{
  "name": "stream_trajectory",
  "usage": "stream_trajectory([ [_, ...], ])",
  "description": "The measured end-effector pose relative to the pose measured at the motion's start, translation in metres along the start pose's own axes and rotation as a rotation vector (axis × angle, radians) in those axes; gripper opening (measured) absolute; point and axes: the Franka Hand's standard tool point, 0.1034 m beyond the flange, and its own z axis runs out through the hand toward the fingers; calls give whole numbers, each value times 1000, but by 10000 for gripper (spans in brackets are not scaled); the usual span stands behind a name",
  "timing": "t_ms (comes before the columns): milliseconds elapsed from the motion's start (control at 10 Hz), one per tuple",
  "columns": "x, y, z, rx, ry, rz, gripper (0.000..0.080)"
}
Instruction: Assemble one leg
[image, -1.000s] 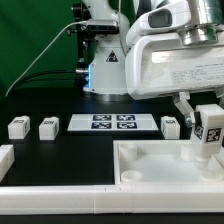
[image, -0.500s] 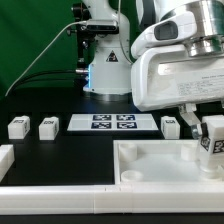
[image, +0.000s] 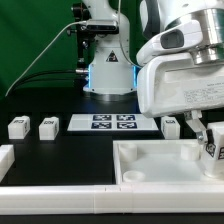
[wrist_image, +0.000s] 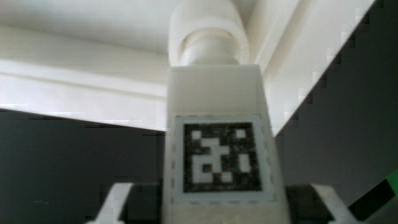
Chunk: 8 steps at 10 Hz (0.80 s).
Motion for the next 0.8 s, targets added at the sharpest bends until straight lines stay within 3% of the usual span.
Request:
stream_trajectory([
  [400,-9,-1,0,-21,94,-3,293],
  [800,-13,-5,4,-24,121,-7,293],
])
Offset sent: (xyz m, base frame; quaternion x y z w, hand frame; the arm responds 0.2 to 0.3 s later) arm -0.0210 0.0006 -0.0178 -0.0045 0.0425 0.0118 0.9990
